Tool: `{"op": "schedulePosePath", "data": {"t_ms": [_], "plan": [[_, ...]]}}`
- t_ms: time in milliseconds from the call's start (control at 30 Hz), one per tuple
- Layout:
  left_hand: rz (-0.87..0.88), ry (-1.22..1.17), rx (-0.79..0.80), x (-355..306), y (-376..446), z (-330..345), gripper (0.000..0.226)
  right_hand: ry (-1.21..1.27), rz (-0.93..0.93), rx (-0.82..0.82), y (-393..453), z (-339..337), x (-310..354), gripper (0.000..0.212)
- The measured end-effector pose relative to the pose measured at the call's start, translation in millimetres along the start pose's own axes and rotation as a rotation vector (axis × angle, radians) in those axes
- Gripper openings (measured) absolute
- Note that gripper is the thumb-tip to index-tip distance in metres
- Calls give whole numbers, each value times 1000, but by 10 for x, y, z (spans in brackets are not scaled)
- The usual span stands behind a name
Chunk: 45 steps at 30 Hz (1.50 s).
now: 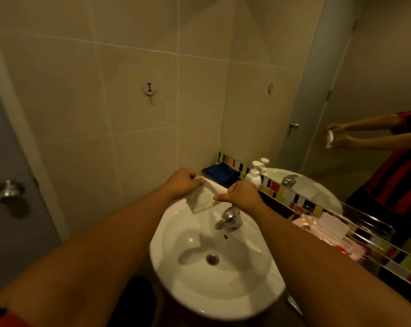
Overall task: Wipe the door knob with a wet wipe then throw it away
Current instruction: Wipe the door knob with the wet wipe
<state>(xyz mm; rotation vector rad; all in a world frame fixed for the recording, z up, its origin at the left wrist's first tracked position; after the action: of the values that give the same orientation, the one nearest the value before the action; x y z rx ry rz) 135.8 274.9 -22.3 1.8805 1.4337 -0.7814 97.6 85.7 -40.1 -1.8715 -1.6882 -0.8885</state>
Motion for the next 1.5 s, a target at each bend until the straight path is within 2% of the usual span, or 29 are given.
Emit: {"op": "schedulePosePath", "data": {"t_ms": [100,167,233,333,600,733,833,933,1067,1167,1267,1367,1433,1500], "plan": [[30,8,-79,180,-149,-611,28,55,-95,-38,38,392,570,63],[52,33,-111,323,-248,-1033,26,115,-151,-13,26,713,965,71],[39,7,-130,503,-347,-1411,19,134,-227,12,37,1061,1343,60],[28,-7,-166,800,-493,-1916,17,137,-307,15,48,1532,1842,28],[-100,24,-167,1778,-923,-2977,28,295,-209,72,-4,2424,2501,18],[-214,-13,-184,2330,-1133,-3273,29,390,-201,144,-100,2823,2779,13],[-293,-23,-235,2740,-1275,-3418,27,363,-191,213,-111,3101,2907,21],[-349,-78,-325,3105,-1426,-3560,36,326,-181,316,-71,3393,3033,30],[-409,-157,-420,3460,-1554,-3747,22,348,-131,433,31,3816,3192,42],[-465,-156,-456,3675,-1589,-3875,26,359,-123,485,158,4143,3298,40],[-538,-303,-479,3880,-1557,-3911,17,431,-65,545,310,4456,3348,33],[-544,-373,-546,4015,-1427,-3970,22,643,107,685,447,4731,3392,14],[-532,-341,-587,4057,-1341,-4048,28,693,131,811,554,4856,3442,19],[-526,-292,-595,4071,-1260,-4101,36,599,42,950,611,4939,3497,34]]}}
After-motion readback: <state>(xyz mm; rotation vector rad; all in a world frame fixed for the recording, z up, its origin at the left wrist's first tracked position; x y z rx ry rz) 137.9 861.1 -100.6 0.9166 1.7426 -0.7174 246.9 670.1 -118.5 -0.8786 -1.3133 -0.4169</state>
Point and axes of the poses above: each hand's wrist, its own y-axis towards the middle knuckle, its own z-axis out of the palm, x = y × z, the point moved 6 cm from there along y, towards the middle knuckle, and after that the axes turned 3 degrees about -x, right-handed, at the moved point
